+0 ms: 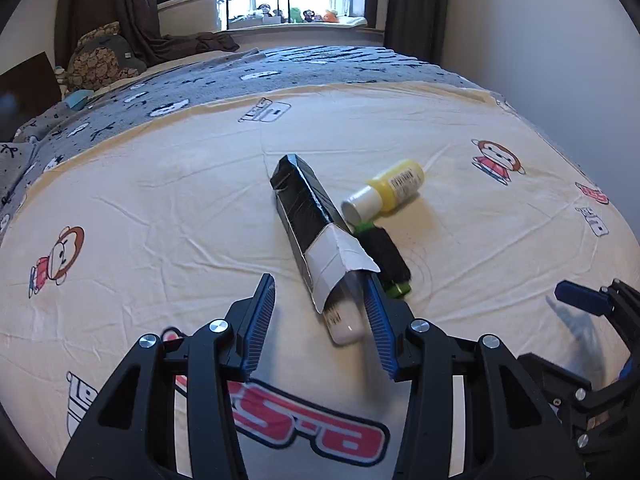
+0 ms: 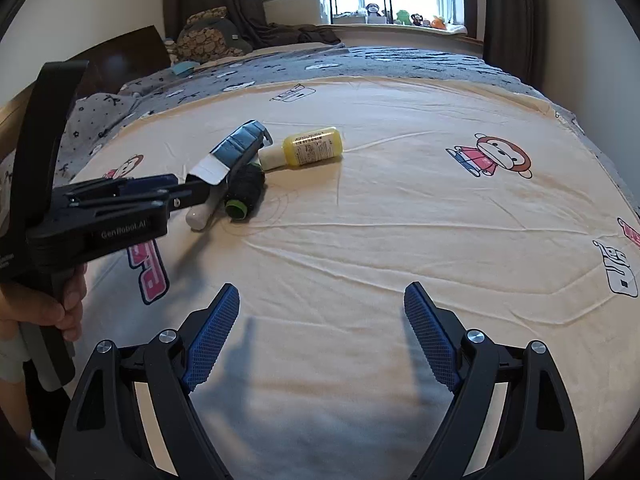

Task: Collect trash
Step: 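Grasp the black-wrapped tube with the left tool while the right tool grasps the black roller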

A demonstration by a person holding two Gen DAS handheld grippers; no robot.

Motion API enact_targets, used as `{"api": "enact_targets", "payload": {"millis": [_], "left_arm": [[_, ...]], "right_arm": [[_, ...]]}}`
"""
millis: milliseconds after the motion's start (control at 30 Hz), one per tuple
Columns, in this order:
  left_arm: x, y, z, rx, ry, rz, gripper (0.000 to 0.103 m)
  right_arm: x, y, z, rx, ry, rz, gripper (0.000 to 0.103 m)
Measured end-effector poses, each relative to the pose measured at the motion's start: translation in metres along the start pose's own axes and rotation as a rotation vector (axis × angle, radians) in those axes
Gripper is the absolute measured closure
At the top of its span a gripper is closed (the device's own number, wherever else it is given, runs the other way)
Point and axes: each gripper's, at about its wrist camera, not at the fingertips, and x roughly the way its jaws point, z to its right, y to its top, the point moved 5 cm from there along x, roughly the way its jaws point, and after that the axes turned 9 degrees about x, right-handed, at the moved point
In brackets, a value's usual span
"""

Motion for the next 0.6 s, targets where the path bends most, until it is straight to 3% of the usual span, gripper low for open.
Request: {"api": "enact_targets", "payload": {"millis": [133, 233, 300, 500, 600], "left_arm": [[0.007, 0.009, -0.014, -0.03, -0.009, -0.001, 0.062], [0.012, 0.015, -0.023, -0.037, -0.015, 0.003, 0.08], [0.017, 0.018, -0.03, -0.046, -0.006, 0.004, 0.084], [0.039, 0.023, -0.046, -0.073, -0.031, -0.019, 0.084], [0.05, 0.025, -0.051, -0.074, -0.023, -0.026, 0.084]], "right_arm": [[0.008, 0.009, -0.004, 0.006, 0.014, 0.001, 0.018], [0.017, 0.018, -0.01, 0.016, 0.028, 0.006, 0.018], [0.025, 0.024, -0.015, 0.025, 0.04, 0.002, 0.018], [0.05, 0.038, -0.038, 0.018, 0.083, -0.015, 0.019], [0.062, 0.046, -0.045, 0.027, 0.1, -0.022, 0.038]]}}
